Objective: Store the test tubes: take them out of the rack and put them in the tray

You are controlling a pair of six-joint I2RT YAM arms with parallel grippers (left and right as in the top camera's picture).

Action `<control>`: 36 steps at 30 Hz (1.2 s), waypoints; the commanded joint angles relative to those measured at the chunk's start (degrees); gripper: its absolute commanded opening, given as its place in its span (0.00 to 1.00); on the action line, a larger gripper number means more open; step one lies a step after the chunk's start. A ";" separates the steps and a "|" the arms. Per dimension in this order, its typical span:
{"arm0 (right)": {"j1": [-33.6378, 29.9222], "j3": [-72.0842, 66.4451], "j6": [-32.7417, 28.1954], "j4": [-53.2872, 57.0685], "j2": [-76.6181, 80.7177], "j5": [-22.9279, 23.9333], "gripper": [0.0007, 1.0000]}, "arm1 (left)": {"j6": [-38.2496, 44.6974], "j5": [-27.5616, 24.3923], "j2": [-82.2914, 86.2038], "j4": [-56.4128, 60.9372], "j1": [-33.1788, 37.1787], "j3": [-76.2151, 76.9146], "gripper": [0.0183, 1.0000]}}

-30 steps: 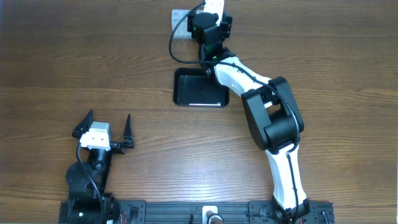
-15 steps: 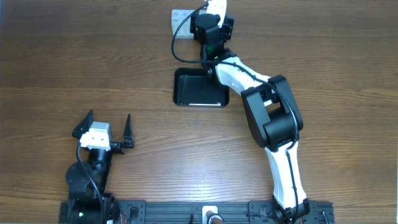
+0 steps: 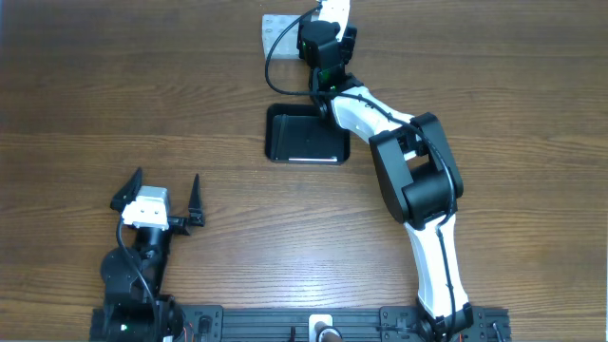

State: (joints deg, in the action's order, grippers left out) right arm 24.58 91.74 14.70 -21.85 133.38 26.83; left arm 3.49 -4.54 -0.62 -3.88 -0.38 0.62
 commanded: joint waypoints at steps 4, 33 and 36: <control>0.13 1.38 -1.07 0.17 0.76 -0.90 0.60 | 0.61 -0.79 0.46 -0.09 0.28 -0.28 1.00; 0.22 1.38 -2.60 0.42 0.76 -1.92 0.38 | 0.61 -0.79 0.46 -0.09 0.28 -0.28 1.00; 0.20 1.38 -2.78 0.42 0.79 -1.92 0.35 | 0.61 -0.79 0.46 -0.09 0.28 -0.28 1.00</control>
State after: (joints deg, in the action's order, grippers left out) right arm 24.58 91.74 12.62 -21.17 133.38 25.36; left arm 3.49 -4.56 -0.62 -3.88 -0.38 0.62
